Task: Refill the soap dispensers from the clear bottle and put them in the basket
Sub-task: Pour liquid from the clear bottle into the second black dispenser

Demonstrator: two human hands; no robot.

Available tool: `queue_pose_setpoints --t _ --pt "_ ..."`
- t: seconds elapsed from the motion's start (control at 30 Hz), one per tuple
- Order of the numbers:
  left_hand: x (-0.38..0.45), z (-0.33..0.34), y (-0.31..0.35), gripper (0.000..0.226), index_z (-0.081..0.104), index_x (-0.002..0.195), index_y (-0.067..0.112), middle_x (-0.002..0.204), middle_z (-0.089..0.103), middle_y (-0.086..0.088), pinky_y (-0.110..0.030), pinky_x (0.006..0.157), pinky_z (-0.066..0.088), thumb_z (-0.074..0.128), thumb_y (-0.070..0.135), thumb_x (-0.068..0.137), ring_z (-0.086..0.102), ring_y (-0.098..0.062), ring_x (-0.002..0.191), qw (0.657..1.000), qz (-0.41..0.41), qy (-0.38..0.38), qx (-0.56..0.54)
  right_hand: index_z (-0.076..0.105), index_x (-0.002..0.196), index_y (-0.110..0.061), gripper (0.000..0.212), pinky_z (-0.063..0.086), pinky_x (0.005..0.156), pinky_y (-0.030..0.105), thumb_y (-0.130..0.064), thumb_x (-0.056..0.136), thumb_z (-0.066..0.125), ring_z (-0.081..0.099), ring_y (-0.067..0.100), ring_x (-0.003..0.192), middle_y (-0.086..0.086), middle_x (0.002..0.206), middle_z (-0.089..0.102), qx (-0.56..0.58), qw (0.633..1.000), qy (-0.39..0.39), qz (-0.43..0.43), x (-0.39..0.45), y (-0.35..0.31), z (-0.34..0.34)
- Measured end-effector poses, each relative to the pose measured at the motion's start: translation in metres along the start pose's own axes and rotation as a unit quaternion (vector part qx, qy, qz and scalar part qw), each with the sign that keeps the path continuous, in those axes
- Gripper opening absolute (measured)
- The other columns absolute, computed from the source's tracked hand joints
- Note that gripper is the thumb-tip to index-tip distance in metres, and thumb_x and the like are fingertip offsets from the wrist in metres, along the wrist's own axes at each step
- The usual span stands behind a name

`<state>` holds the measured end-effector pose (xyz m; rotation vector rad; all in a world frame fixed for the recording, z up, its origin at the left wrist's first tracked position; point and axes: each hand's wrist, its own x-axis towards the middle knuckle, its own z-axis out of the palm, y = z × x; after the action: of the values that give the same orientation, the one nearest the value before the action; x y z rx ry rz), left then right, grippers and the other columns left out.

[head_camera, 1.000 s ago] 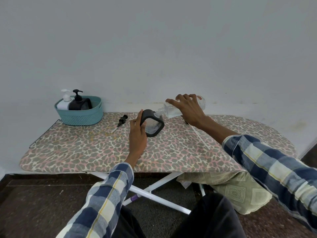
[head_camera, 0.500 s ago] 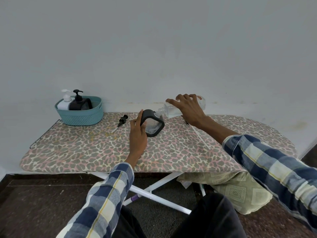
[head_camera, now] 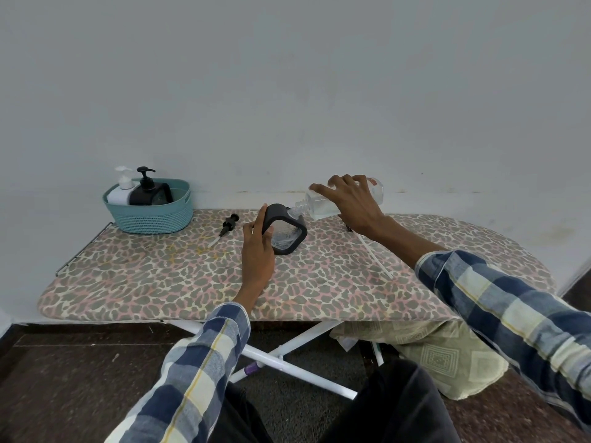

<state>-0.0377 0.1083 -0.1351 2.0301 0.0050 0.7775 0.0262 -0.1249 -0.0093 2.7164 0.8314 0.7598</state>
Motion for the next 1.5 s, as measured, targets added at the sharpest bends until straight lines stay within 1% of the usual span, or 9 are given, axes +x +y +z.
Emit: queue_pose_setpoints --t 0.3,0.43,0.57,0.7,0.83,0.97,1.13,1.37,1.5 --pt "-0.0002 -0.0002 0.0002 0.051 0.028 0.165 0.050 0.141 0.045 -0.005 -0.020 0.063 0.052 0.036 0.043 0.115 0.060 -0.005 0.085 1.000 0.000 0.000 -0.006 0.046 0.149 -0.035 0.093 0.037 0.102 0.054 0.018 0.075 0.063 0.060 0.035 0.114 0.013 0.130 0.060 -0.006 1.000 0.000 -0.001 0.0004 0.0001 0.0001" --pt "0.0001 -0.0001 0.0000 0.051 0.028 0.165 0.050 0.141 0.045 -0.005 -0.016 0.061 0.047 0.036 0.042 0.116 0.059 -0.005 0.084 1.000 -0.003 0.000 -0.005 0.046 0.149 -0.034 0.091 0.037 0.101 0.054 0.016 0.077 0.066 0.061 0.035 0.113 0.013 0.129 0.060 -0.006 1.000 0.001 -0.004 0.0012 0.0004 -0.0003" --pt "-0.0002 -0.0006 0.0001 0.051 0.028 0.165 0.050 0.142 0.046 -0.005 -0.018 0.064 0.050 0.035 0.046 0.114 0.059 -0.002 0.087 1.000 0.000 0.000 -0.007 0.046 0.149 -0.035 0.089 0.036 0.103 0.055 0.016 0.078 0.063 0.059 0.035 0.115 0.013 0.131 0.059 -0.006 1.000 -0.002 -0.003 0.0017 0.0004 -0.0011" --pt "-0.0005 -0.0014 -0.0004 0.053 0.028 0.165 0.050 0.143 0.045 -0.004 -0.027 0.069 0.057 0.033 0.051 0.112 0.059 0.000 0.089 1.000 0.002 0.001 -0.009 0.045 0.150 -0.035 0.087 0.035 0.104 0.056 0.015 0.080 0.062 0.058 0.035 0.117 0.013 0.132 0.058 -0.004 1.000 -0.004 -0.001 0.0023 0.0000 -0.0004" --pt "-0.0003 -0.0001 -0.0009 0.052 0.028 0.165 0.049 0.144 0.045 -0.005 -0.016 0.065 0.051 0.034 0.047 0.114 0.058 0.000 0.088 1.000 0.003 0.001 -0.006 0.045 0.150 -0.035 0.088 0.034 0.104 0.055 0.016 0.080 0.061 0.058 0.035 0.117 0.013 0.132 0.058 -0.005 1.000 -0.003 -0.001 0.0023 -0.0004 0.0000" --pt "0.0000 0.0001 -0.0016 0.051 0.028 0.165 0.049 0.147 0.045 -0.005 -0.010 0.065 0.046 0.035 0.045 0.115 0.055 0.007 0.089 1.000 0.000 0.000 -0.001 0.045 0.150 -0.035 0.090 0.035 0.104 0.055 0.016 0.078 0.062 0.059 0.035 0.117 0.013 0.132 0.059 -0.006 1.000 -0.002 -0.002 0.0028 0.0003 0.0010" --pt "0.0002 -0.0004 -0.0008 0.050 0.027 0.164 0.053 0.147 0.045 -0.005 -0.025 0.069 0.057 0.035 0.046 0.115 0.058 0.002 0.090 1.000 0.001 0.000 -0.005 0.045 0.150 -0.035 0.089 0.035 0.104 0.055 0.016 0.079 0.061 0.059 0.035 0.117 0.013 0.132 0.058 -0.008 1.000 0.002 -0.002 0.0027 0.0006 0.0013" --pt "-0.0007 -0.0008 -0.0002 0.051 0.028 0.165 0.048 0.143 0.045 -0.004 -0.016 0.063 0.049 0.035 0.044 0.115 0.059 -0.001 0.088 1.000 0.000 -0.002 -0.008 0.045 0.150 -0.036 0.090 0.034 0.104 0.054 0.017 0.079 0.062 0.058 0.034 0.117 0.012 0.131 0.058 -0.009 1.000 0.008 -0.006 0.0043 0.0016 0.0031" --pt "0.0004 -0.0008 -0.0008 0.051 0.028 0.165 0.048 0.143 0.046 -0.006 -0.014 0.062 0.049 0.035 0.045 0.115 0.058 0.001 0.086 1.000 0.003 -0.002 -0.007 0.045 0.149 -0.035 0.091 0.035 0.103 0.054 0.018 0.077 0.061 0.059 0.035 0.116 0.013 0.131 0.058 -0.013 1.000 0.018 -0.006 0.0041 0.0020 0.0044"
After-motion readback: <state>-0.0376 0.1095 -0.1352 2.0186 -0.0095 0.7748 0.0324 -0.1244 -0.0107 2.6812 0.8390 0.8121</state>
